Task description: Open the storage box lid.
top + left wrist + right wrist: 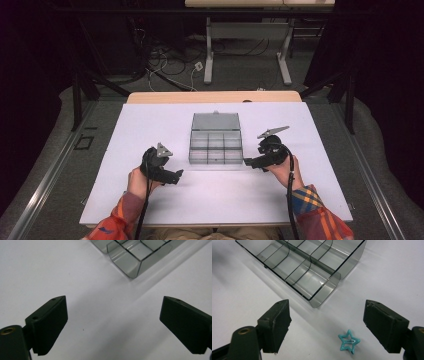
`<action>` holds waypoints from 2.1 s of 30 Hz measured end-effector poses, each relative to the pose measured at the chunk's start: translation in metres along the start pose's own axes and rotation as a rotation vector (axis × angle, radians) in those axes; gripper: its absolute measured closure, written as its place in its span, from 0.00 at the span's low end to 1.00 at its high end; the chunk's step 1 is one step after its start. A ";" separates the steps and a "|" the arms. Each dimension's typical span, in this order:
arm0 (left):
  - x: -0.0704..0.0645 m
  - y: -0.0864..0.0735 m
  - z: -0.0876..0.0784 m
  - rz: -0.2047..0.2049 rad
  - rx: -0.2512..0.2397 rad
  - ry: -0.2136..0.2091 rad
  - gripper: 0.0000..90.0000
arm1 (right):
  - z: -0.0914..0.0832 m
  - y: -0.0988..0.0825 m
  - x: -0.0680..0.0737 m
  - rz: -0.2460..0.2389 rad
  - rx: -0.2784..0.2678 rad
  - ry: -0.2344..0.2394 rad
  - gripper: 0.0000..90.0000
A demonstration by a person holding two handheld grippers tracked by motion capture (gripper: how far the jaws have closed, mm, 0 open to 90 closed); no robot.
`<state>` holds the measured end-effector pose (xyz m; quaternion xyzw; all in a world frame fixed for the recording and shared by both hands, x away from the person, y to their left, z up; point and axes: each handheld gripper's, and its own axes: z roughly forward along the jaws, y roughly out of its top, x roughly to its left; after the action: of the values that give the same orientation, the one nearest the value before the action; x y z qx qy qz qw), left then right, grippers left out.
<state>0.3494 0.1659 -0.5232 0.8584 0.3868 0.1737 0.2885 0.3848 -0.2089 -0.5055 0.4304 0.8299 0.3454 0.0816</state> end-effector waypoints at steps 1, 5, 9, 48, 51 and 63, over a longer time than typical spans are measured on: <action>0.000 -0.002 -0.001 -0.002 0.006 -0.002 0.07 | 0.000 -0.001 -0.001 -0.005 0.003 -0.001 0.22; -0.001 -0.008 -0.004 -0.002 0.011 -0.002 0.03 | -0.003 -0.003 -0.002 -0.009 0.029 -0.005 0.18; -0.003 -0.013 -0.007 0.011 0.001 0.008 0.01 | -0.001 -0.008 -0.003 -0.010 0.011 -0.004 0.17; -0.011 -0.030 -0.015 0.040 0.013 -0.009 0.00 | -0.010 -0.035 -0.022 0.047 0.027 -0.014 0.24; -0.010 -0.030 -0.017 0.036 0.018 -0.015 0.00 | -0.008 -0.034 -0.023 0.052 0.033 -0.025 0.30; -0.007 -0.028 -0.015 0.035 0.009 -0.013 0.00 | 0.004 -0.035 -0.025 0.067 0.053 -0.076 0.71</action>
<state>0.3211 0.1815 -0.5295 0.8674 0.3707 0.1713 0.2844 0.3790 -0.2396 -0.5346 0.4726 0.8202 0.3094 0.0900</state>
